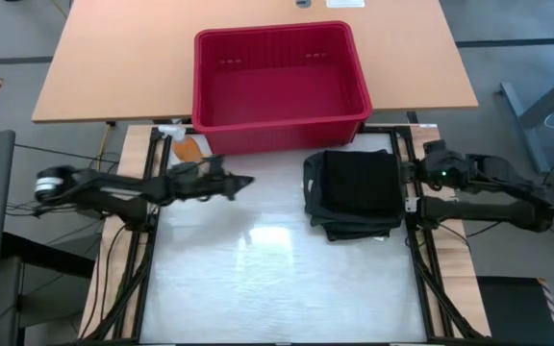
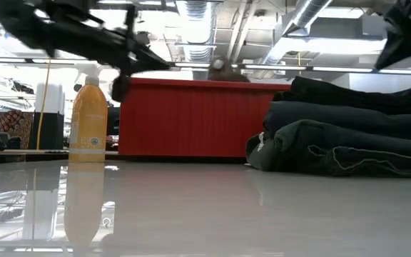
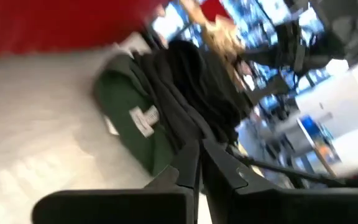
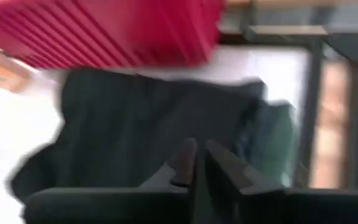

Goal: Fold Laundry from Bin
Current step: Put the stacked clothes into the red bin

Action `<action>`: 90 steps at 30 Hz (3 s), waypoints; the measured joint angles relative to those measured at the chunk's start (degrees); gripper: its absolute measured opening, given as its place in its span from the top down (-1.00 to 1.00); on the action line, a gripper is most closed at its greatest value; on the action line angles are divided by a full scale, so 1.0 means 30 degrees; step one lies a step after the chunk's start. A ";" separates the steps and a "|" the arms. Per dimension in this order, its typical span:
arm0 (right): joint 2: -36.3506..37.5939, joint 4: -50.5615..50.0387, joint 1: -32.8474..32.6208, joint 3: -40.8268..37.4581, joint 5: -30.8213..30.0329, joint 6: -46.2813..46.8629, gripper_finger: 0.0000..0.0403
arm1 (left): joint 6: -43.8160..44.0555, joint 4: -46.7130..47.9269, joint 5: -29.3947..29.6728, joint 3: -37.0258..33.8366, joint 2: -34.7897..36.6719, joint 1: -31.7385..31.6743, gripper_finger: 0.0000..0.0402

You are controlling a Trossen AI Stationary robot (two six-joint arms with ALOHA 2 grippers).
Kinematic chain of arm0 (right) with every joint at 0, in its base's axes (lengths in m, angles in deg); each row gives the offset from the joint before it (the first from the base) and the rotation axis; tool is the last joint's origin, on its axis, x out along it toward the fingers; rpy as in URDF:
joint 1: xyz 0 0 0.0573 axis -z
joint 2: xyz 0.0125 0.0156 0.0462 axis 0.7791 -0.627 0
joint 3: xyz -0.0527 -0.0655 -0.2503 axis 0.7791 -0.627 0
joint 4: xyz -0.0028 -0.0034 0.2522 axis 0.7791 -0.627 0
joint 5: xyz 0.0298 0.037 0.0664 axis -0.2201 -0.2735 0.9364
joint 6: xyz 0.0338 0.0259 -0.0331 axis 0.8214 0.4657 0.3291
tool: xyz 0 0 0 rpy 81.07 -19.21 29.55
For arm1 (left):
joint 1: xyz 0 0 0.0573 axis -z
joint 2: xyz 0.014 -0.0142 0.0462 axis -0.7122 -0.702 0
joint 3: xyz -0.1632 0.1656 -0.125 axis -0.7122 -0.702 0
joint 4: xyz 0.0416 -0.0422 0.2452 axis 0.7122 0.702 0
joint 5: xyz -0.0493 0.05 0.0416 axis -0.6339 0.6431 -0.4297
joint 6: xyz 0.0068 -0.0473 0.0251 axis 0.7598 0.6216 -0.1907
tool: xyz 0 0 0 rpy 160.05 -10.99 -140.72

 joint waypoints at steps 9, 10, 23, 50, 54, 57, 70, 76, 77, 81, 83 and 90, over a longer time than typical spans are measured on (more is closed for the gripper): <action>-0.0087 -0.1553 0.1701 -0.0922 0.3287 0.1069 -0.02 | -0.1536 -0.0440 -0.4320 0.6552 -0.8065 -0.0848 0.43; -0.0109 -0.1470 0.1851 -0.1195 0.3294 0.1119 -0.10 | -0.1552 -0.0260 -0.4313 0.7231 -0.8764 -0.0853 0.34; -0.7519 0.1627 0.3501 -0.2266 0.5322 -0.1605 -0.32 | 0.1353 0.1688 -0.7258 1.1955 -1.3971 -0.1882 -0.35; -1.9561 1.5737 0.0204 0.1197 1.0434 -0.3013 -0.31 | 0.1197 0.9062 0.1133 0.3702 -0.0829 0.0554 -0.30; -1.9155 1.3666 0.0029 0.3094 1.0140 -0.3900 -0.31 | 0.2078 0.9039 0.2150 0.2737 -0.0221 0.1062 -0.30; -1.8682 1.2761 0.0037 0.4009 0.9988 -0.4393 -0.31 | 0.2177 0.9055 0.2342 0.2559 -0.0272 0.1421 -0.30; -1.2977 0.8138 -0.1421 0.2652 0.5317 -0.2526 -0.31 | 0.3557 1.0925 0.3985 0.2577 -0.1148 0.2664 -0.30; -1.0482 1.2452 -0.2498 -0.2412 0.4779 0.0701 -0.31 | 0.4150 1.0985 0.4462 0.2534 -0.2469 0.2722 -0.33; -1.0161 1.3471 -0.2484 -0.3380 0.4766 0.1077 -0.31 | 0.4154 1.0686 0.4282 0.2404 -0.2614 0.2596 -0.34; -0.9356 1.6261 -0.2449 -0.6253 0.4693 0.2283 -0.32 | 0.4545 0.7147 0.2561 0.0949 -0.3409 0.1937 -0.37; -0.9153 1.6179 -0.2510 -0.7212 0.4661 0.3121 -0.32 | 0.5140 0.5601 0.2072 0.0175 -0.3973 0.1620 -0.37; -0.9431 2.1042 -0.3951 -1.0244 0.3726 0.4867 -0.32 | 0.6286 0.2367 0.1495 -0.0629 -0.6363 0.1506 -0.38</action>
